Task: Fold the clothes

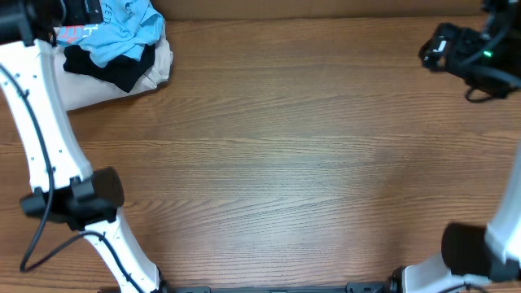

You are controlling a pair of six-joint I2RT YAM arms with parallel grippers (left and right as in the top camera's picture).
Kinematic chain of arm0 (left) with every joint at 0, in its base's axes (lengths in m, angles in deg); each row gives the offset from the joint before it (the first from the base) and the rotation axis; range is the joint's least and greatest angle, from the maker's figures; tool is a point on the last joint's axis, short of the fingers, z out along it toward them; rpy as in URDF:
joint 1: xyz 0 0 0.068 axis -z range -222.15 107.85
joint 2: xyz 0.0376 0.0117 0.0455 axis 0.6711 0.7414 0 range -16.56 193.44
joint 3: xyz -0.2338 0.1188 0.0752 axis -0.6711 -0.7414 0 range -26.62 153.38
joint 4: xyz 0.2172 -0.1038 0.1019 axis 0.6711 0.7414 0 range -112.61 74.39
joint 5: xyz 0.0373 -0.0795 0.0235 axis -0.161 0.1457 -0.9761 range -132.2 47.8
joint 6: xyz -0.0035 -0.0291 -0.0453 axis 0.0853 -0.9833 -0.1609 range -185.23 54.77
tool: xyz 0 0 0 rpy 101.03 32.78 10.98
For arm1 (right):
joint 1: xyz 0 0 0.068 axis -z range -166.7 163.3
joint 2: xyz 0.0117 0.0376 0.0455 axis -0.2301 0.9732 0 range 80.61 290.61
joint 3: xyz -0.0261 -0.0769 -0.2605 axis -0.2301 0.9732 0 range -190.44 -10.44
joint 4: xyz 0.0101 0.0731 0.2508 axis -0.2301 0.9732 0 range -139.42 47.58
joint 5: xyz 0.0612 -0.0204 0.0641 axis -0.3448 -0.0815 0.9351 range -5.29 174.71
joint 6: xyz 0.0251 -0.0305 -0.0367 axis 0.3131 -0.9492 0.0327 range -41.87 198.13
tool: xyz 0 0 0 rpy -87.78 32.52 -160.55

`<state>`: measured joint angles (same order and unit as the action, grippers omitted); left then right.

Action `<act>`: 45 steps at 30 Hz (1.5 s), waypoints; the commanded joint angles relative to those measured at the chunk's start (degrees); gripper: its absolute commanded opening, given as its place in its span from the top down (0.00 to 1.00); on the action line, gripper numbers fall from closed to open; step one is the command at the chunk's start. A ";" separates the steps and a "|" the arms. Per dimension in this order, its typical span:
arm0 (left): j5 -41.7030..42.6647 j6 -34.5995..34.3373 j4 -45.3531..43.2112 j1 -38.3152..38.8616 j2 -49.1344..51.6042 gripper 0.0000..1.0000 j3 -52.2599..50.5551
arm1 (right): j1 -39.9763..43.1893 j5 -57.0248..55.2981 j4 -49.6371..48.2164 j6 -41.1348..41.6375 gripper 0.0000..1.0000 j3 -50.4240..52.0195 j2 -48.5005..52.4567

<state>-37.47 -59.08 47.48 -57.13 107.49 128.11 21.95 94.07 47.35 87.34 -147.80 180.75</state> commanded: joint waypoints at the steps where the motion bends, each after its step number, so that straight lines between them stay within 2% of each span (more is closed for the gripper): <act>1: 0.63 -0.15 0.37 0.42 -0.09 0.00 -0.07 | 0.37 2.91 0.26 -0.26 0.00 -2.16 -7.87; 7: 0.63 -0.15 0.42 0.44 0.37 0.00 -0.15 | 0.37 17.81 0.26 -0.20 0.00 -2.16 -17.18; 10: 0.63 -0.15 0.42 0.42 0.37 0.00 -0.15 | 0.37 26.58 0.26 2.34 0.00 -2.16 -20.59; 14: 0.63 -0.15 0.42 0.42 0.37 0.00 -0.17 | 0.37 26.21 0.26 1.99 0.00 -2.16 -24.44; 17: 0.63 -0.15 0.42 0.44 0.37 0.00 -0.17 | 0.37 19.78 0.26 -7.08 0.00 -2.14 -26.34; 21: 0.63 -0.15 0.42 0.42 0.37 0.00 -0.17 | 0.37 12.15 0.22 -8.63 0.00 -1.44 -25.57; 26: 0.63 -0.15 0.42 0.42 0.37 0.00 -0.17 | 0.35 10.43 -9.14 -8.59 0.00 5.20 -27.71; 31: 0.63 -0.15 0.42 0.42 0.37 0.00 -0.17 | -0.76 9.22 -27.10 -8.66 0.00 23.71 -35.91; 34: 0.63 -0.15 0.42 0.42 0.37 0.00 -0.17 | -1.95 9.05 -42.99 -9.66 0.00 41.46 -42.93; 40: 0.63 -0.15 0.42 0.42 0.37 0.00 -0.17 | -5.18 7.50 -68.17 -10.97 0.00 74.34 -56.43; 45: 0.63 -0.15 0.42 0.42 0.37 0.00 -0.17 | -6.97 4.92 -81.94 -10.97 0.00 96.41 -66.86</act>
<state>-37.42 -59.08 48.09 -57.13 107.54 127.89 15.67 101.50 -31.51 76.85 -58.08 118.07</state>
